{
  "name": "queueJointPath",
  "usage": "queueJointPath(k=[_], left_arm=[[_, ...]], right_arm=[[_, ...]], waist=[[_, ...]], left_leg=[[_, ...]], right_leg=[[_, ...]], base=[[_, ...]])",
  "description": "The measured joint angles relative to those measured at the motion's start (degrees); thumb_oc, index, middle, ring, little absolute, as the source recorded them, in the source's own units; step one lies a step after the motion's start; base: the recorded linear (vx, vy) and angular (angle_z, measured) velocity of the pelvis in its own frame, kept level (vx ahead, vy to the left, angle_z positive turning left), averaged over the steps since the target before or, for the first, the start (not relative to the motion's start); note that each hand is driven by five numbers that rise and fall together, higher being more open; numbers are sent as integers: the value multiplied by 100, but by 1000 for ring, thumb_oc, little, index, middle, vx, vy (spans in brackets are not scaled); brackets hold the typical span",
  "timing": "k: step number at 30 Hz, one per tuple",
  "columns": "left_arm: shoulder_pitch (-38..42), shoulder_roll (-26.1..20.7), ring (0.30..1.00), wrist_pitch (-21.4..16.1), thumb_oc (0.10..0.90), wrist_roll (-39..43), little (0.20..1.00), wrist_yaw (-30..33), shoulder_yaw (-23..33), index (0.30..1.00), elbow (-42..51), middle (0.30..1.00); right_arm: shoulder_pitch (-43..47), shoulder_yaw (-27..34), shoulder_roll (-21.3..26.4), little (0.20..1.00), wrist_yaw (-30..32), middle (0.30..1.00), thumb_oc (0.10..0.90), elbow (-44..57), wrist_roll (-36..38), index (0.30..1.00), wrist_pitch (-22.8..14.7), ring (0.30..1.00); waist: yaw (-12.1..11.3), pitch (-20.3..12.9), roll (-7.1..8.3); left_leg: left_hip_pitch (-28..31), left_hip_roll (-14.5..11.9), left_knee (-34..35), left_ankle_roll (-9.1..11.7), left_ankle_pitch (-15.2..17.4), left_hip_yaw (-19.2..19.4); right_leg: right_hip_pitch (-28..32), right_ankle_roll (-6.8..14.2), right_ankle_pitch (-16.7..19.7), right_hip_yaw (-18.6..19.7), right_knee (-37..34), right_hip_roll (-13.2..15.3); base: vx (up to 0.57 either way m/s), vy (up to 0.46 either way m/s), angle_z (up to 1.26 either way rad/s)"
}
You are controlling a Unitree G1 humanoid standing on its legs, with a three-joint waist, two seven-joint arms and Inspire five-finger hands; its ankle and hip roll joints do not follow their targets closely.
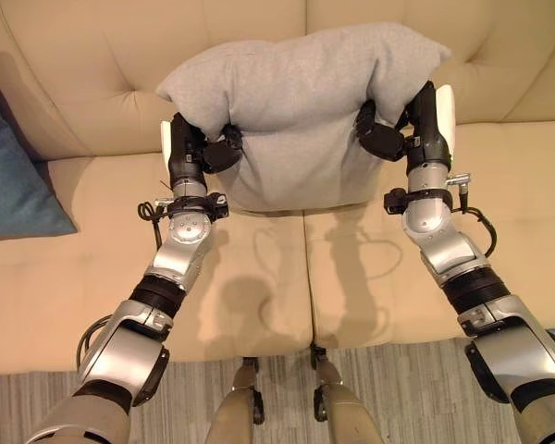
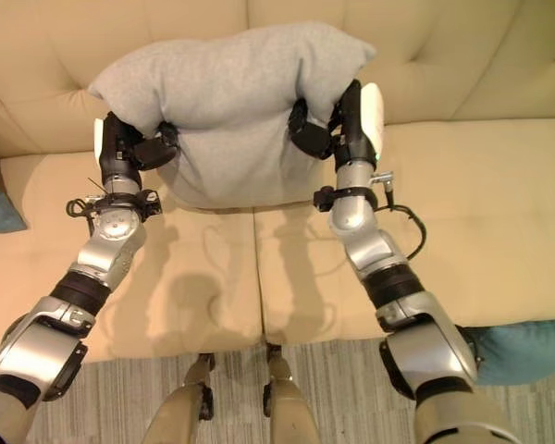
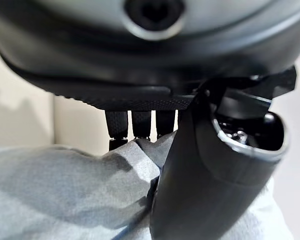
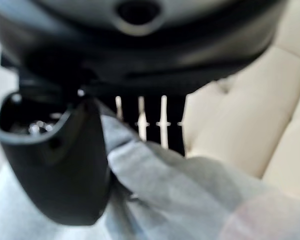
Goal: Pick up all the scattered cushions and arrange them neatly on the sofa.
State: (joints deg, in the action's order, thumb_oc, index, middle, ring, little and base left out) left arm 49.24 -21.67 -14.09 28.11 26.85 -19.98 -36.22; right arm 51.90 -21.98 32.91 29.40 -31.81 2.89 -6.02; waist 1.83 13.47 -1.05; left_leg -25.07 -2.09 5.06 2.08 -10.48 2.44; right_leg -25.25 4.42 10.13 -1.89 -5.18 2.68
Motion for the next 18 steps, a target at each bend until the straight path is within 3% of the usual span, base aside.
queueJointPath(k=[4, 6, 7, 8, 11, 13, 14, 15, 17, 18], left_arm=[[-108, 87, 900, -197, 800, 20, 900, -5, -11, 900, 35, 900], [-105, 105, 900, -197, 800, 15, 900, -35, -40, 900, 35, 900], [-121, 84, 900, -198, 800, 0, 900, -93, -128, 900, 26, 900], [-136, 37, 900, -191, 800, 0, 900, -115, -190, 900, 14, 900], [-44, -26, 900, -192, 800, -12, 900, -181, -194, 900, 32, 900], [-39, -45, 900, -180, 800, -10, 900, -266, -196, 900, -11, 900], [-41, -72, 900, -182, 800, -12, 900, -314, -198, 900, -64, 900], [-15, -236, 900, -173, 800, -2, 900, -408, -178, 900, -217, 900], [-36, -422, 900, -177, 800, -3, 900, -462, 52, 900, -147, 900], [-101, -478, 900, -182, 800, -3, 900, -522, 297, 900, -89, 900]], right_arm=[[89, -15, 78, 900, 86, 900, 800, -308, 2, 900, -4, 900], [122, -15, 49, 900, 76, 900, 800, -559, 22, 900, 2, 900], [128, -9, 26, 900, 48, 900, 800, -638, 66, 900, 13, 900], [128, -5, 4, 900, 8, 900, 800, -634, 93, 900, 13, 900], [112, 203, -39, 900, -36, 900, 800, -621, 314, 900, -23, 900], [119, 271, -23, 900, -46, 900, 800, -646, 448, 900, -32, 900], [115, 299, -17, 900, -49, 900, 800, -681, 480, 900, -57, 900], [103, 464, -14, 900, -47, 900, 800, -821, 574, 900, -83, 900], [181, 681, -3, 900, -45, 900, 800, -810, 734, 900, -106, 900], [138, 818, -25, 900, -45, 900, 800, -782, 799, 900, -146, 900]], waist=[[9, 25, 42], [4, 131, 226], [19, 192, 342], [-35, 177, 275], [-9, 181, 269], [-58, 286, 139], [-47, 318, 70], [38, 298, 106], [-28, 320, 138], [-31, 359, 192]], left_leg=[[-14, 7, -128, 2, -1, -25], [-212, 115, -780, 37, 25, -73], [-251, 199, -633, 79, -178, -144], [-84, 95, -361, 108, -458, -158], [26, 106, -83, 107, -466, -297], [107, 28, -70, 5, -536, -348], [157, 20, -70, -3, -540, -386], [225, 226, -61, 5, -534, -320], [138, 309, -210, 100, -456, -314], [-182, 340, -729, 278, -282, -279]], right_leg=[[1, 0, 0, -125, 122, 15], [95, -1, 1, -162, 250, 154], [249, -3, 2, -182, 250, 247], [309, 53, -94, -220, 248, 156], [310, 42, -184, -266, 286, 156], [-105, 182, -464, -260, 1198, 135], [-236, 241, -696, -259, 1321, 112], [395, 131, -337, -268, 366, 198], [575, -8, -219, -247, 2, 276], [581, -58, -179, -252, 8, 339]], base=[[-23, -49, 5], [-23, -57, 20], [-34, -68, 6], [-37, -39, -3], [-30, -35, 2], [-55, -30, -7], [-57, -27, 29], [-25, -25, 40], [-19, -14, 27], [-12, -17, 7]])
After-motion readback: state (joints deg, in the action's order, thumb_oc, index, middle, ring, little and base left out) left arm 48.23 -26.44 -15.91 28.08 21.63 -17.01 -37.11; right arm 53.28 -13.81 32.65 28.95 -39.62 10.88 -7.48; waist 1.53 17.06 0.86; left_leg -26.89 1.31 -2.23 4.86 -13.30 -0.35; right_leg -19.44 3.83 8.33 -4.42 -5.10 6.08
